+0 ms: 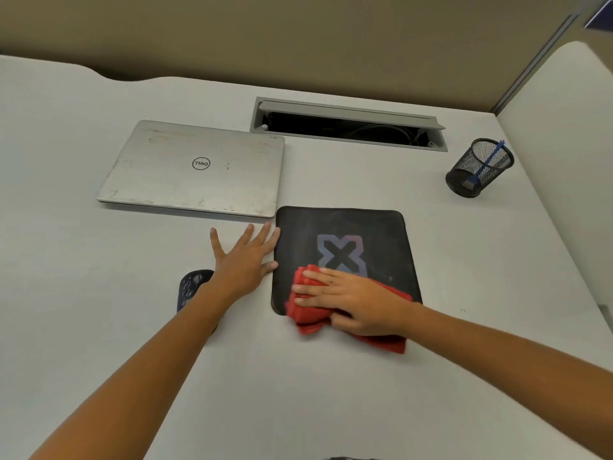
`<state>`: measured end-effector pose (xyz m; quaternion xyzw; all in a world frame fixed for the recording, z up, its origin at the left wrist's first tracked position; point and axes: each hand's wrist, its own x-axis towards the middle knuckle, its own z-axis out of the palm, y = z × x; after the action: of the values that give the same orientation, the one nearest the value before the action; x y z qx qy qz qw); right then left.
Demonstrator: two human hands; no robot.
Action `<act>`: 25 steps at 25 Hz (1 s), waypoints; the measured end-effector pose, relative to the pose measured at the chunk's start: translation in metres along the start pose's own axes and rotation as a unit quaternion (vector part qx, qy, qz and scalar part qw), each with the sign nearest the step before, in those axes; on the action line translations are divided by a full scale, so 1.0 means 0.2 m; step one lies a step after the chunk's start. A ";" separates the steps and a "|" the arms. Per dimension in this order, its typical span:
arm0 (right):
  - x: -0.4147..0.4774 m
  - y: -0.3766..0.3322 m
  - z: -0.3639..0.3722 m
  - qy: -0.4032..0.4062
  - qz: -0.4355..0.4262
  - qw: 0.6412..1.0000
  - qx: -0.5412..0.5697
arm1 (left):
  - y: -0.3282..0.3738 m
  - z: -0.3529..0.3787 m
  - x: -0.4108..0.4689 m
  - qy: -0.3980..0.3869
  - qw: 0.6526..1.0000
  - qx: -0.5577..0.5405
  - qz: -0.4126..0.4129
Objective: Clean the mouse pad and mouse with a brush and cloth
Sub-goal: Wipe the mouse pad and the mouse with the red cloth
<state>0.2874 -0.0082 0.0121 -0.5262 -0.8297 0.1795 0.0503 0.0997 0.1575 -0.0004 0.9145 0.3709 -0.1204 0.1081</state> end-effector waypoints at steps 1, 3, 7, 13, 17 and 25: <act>-0.08 0.04 -0.02 -0.003 0.007 1.000 0.003 | 0.00 0.00 0.00 -0.002 1.000 -0.001 0.000; -0.13 0.07 -0.03 -0.005 0.014 1.000 -0.001 | 0.01 0.00 -0.01 -0.005 1.000 -0.005 -0.006; 0.18 -0.08 0.04 0.002 0.004 1.000 -0.024 | 0.02 0.00 0.00 -0.007 1.000 0.003 -0.008; -0.17 0.10 0.00 -0.005 0.032 0.999 -0.034 | 0.01 -0.01 -0.01 -0.004 1.000 -0.005 -0.008; 0.05 -0.01 0.03 0.009 0.035 0.998 -0.042 | 0.01 0.00 -0.01 -0.003 1.000 -0.011 -0.012; -0.13 0.12 -0.01 0.017 0.050 0.998 -0.044 | 0.01 0.00 -0.01 -0.001 1.000 -0.015 -0.012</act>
<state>0.3191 -0.0212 0.0081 -0.5712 -0.8087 0.1363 0.0320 0.0991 0.1550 -0.0002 0.9082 0.3835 -0.1167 0.1203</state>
